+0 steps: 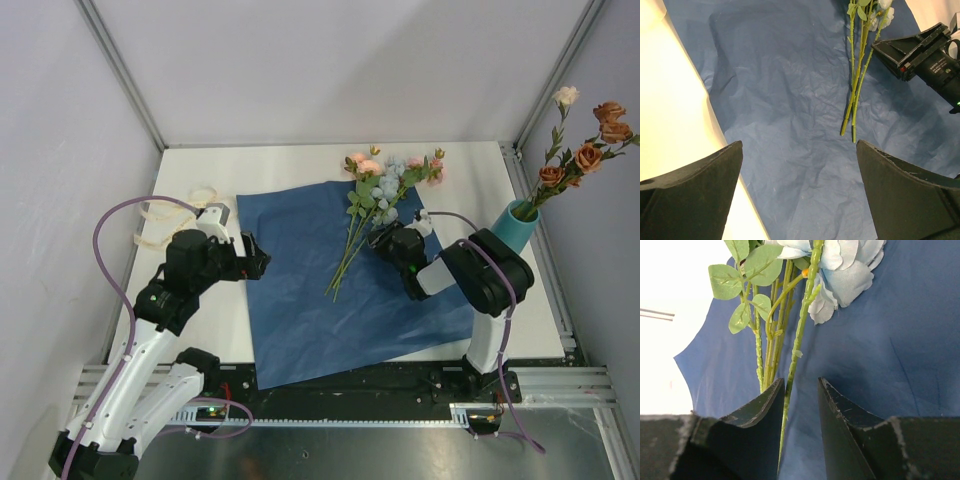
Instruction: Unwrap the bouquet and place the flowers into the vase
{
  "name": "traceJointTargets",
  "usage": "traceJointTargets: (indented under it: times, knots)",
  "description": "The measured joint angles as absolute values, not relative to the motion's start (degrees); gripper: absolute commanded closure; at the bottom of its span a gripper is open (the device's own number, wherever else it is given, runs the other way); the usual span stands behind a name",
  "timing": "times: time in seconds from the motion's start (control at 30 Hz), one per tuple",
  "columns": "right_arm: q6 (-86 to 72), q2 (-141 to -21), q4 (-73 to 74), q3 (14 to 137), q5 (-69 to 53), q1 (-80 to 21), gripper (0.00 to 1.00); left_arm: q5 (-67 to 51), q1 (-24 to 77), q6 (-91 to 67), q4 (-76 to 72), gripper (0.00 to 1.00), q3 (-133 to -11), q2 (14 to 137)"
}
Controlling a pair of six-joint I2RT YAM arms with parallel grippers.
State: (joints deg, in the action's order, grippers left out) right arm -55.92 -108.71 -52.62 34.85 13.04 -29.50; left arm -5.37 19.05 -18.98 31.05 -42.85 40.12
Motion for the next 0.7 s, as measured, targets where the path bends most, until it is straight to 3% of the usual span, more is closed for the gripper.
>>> traceJointTargets:
  times: [0.2, 0.4, 0.7]
  knots:
    - [-55.55, -109.23, -52.9, 35.75, 13.04, -29.34, 0.77, -5.37, 19.03, -18.98, 31.05, 0.0, -42.85, 40.12]
    - [-55.37, -109.23, -54.57, 36.05, 12.75, -28.86, 0.98, -5.37, 19.03, -18.98, 31.05, 0.0, -42.85, 40.1]
    - [-53.6, -107.44, -53.36, 36.05, 12.64, -28.51, 1.0, -5.37, 19.03, -18.98, 31.05, 0.0, -42.85, 40.07]
